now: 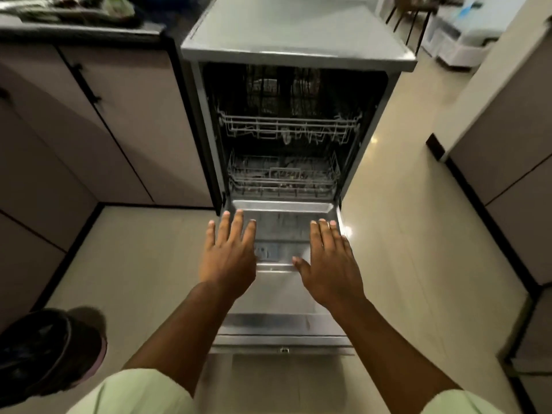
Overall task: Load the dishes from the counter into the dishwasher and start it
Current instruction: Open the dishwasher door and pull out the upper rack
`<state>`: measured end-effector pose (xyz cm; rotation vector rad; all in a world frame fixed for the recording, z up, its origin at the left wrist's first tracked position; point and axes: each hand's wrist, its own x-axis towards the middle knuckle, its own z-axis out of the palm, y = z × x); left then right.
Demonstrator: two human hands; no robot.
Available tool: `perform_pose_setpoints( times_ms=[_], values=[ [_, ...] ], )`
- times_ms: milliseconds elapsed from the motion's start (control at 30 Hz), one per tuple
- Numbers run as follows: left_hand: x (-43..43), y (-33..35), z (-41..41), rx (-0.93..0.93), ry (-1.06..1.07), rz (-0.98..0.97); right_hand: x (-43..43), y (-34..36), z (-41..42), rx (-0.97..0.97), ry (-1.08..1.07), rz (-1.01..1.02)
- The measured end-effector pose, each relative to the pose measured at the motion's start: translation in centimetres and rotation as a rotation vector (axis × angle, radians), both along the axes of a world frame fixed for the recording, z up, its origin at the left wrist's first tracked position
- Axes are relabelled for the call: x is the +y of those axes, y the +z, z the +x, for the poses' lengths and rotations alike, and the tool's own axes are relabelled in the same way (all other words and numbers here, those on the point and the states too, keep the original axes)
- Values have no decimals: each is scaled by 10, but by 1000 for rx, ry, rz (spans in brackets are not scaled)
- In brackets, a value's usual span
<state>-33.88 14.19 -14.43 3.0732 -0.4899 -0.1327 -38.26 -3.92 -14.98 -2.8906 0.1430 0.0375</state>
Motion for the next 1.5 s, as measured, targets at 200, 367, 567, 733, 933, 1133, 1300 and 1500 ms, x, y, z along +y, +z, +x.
perform_pose_setpoints(
  times_ms=[200, 367, 567, 733, 933, 1133, 1300, 1500],
  values=[
    [2, 14, 51, -56, -47, 19, -4, 33, 52, -28, -3, -8],
    [-10, -10, 91, -23, -80, 19, -21, 12, 102, -19, 3, -35],
    [-25, -38, 154, 38, -60, 84, -52, -27, 158, 52, -23, -18],
    [-55, -38, 222, 31, -42, 132, -92, -33, 214, 83, -33, -22],
    [-82, -33, 289, 7, -53, 157, -124, -30, 290, 40, -24, -73],
    [-81, -35, 334, 51, -40, 134, -130, -28, 349, 30, 9, -116],
    [-86, -30, 381, 17, -57, 90, -132, -20, 396, 65, -38, -52],
    [-92, -31, 425, -25, -73, 115, -133, -19, 427, 33, -55, -63]
  ],
)
